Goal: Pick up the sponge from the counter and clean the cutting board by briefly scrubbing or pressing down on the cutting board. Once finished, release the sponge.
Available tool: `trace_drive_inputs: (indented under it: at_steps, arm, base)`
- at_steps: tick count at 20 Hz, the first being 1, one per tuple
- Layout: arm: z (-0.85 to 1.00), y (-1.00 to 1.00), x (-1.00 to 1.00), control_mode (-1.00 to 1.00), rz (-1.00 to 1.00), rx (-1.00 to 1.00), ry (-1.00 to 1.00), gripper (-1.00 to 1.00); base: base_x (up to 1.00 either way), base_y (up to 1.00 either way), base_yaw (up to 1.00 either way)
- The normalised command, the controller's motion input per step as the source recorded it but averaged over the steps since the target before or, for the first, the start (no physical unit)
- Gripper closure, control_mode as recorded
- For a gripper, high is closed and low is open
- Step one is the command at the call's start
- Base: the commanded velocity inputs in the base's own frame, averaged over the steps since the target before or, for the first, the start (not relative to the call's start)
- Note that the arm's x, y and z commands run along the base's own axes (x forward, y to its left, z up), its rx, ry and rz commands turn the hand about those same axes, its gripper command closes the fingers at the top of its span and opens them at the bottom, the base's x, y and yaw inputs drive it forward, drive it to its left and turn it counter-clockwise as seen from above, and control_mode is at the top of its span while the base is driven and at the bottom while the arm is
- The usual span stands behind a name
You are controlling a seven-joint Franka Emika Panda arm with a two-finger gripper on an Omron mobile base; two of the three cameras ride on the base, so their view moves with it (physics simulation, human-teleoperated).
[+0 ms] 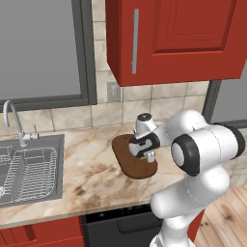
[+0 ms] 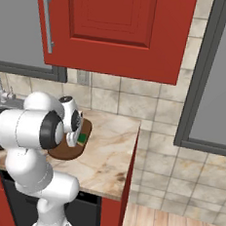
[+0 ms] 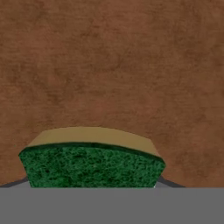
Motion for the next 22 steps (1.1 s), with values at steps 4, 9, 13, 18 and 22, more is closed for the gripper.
trace_drive_inputs:
  at_steps: [4,9,13,18,22]
  arm:
    - [0.0,0.0,0.56,-1.0,0.0,0.0,0.0,1.0]
    - [0.0,0.0,0.55,-1.0,0.0,0.0,0.0,1.0]
    - [0.0,0.0,0.49,-1.0,0.0,0.0,0.0,1.0]
    - [0.0,0.03,0.43,-1.0,0.0,0.0,0.0,1.0]
    - [0.0,0.06,0.44,-1.0,0.0,0.0,0.0,1.0]
  base:
    - [0.0,0.0,0.0]
    - [0.0,0.0,0.0]
    - [0.0,0.0,0.0]
    - [0.0,0.0,0.0]
    - [0.0,0.0,0.0]
